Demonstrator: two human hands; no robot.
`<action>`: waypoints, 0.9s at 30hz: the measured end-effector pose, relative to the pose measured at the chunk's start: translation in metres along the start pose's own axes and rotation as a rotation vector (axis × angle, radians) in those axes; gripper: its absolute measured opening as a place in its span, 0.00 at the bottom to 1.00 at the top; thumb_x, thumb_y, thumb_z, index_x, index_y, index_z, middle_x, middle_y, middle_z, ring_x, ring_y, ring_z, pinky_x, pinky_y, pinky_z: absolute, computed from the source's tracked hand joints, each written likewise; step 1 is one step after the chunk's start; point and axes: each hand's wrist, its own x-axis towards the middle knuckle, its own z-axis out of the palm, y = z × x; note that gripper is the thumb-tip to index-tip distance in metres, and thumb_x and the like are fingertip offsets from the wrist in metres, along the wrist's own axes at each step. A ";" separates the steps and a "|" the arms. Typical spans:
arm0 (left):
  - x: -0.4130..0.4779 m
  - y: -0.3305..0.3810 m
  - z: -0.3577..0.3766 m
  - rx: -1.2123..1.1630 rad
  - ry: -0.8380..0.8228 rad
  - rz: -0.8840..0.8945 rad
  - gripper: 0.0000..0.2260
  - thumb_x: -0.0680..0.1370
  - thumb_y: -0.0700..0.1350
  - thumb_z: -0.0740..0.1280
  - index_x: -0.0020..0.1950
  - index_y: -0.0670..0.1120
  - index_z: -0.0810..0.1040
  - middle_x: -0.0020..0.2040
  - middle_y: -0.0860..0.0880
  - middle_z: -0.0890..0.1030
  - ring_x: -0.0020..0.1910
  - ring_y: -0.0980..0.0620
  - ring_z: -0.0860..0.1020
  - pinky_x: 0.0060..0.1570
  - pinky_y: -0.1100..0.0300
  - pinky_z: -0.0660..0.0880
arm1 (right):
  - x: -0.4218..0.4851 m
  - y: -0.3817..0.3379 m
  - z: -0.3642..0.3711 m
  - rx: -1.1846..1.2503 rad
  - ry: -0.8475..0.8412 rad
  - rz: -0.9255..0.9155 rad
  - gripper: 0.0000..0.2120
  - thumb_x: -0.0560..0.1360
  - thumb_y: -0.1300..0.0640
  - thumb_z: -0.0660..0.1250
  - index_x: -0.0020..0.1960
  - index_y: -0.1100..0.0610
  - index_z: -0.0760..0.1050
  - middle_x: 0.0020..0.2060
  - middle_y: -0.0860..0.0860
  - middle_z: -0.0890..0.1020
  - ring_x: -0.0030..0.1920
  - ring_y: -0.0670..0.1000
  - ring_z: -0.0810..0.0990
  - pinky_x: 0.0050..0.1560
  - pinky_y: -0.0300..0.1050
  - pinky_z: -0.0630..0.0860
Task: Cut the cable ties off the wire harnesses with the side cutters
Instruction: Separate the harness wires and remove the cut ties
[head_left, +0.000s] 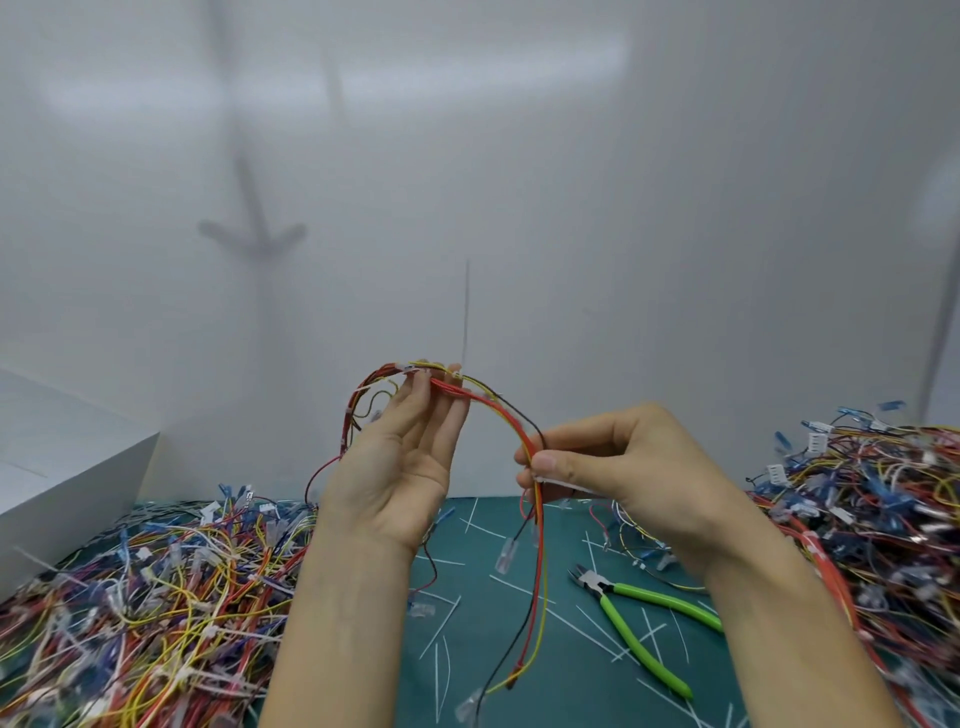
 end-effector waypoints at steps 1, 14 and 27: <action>0.000 0.001 0.000 -0.025 -0.004 -0.024 0.05 0.76 0.34 0.66 0.51 0.36 0.79 0.42 0.40 0.85 0.41 0.48 0.86 0.41 0.55 0.83 | 0.001 0.000 0.001 0.024 0.022 -0.007 0.07 0.73 0.68 0.72 0.44 0.60 0.86 0.39 0.58 0.87 0.41 0.53 0.87 0.42 0.37 0.81; 0.002 0.003 -0.006 0.067 -0.171 -0.128 0.10 0.72 0.36 0.66 0.51 0.37 0.81 0.47 0.45 0.86 0.44 0.51 0.85 0.44 0.55 0.83 | 0.002 0.001 -0.009 -0.252 0.008 -0.029 0.11 0.71 0.64 0.75 0.43 0.47 0.87 0.39 0.50 0.87 0.43 0.48 0.87 0.48 0.37 0.80; -0.009 -0.004 -0.008 1.001 -0.598 0.010 0.16 0.74 0.37 0.62 0.55 0.50 0.83 0.35 0.51 0.71 0.36 0.54 0.70 0.42 0.62 0.73 | 0.002 0.000 -0.021 -0.312 0.170 0.012 0.13 0.80 0.67 0.59 0.49 0.56 0.80 0.41 0.49 0.87 0.40 0.46 0.84 0.47 0.44 0.77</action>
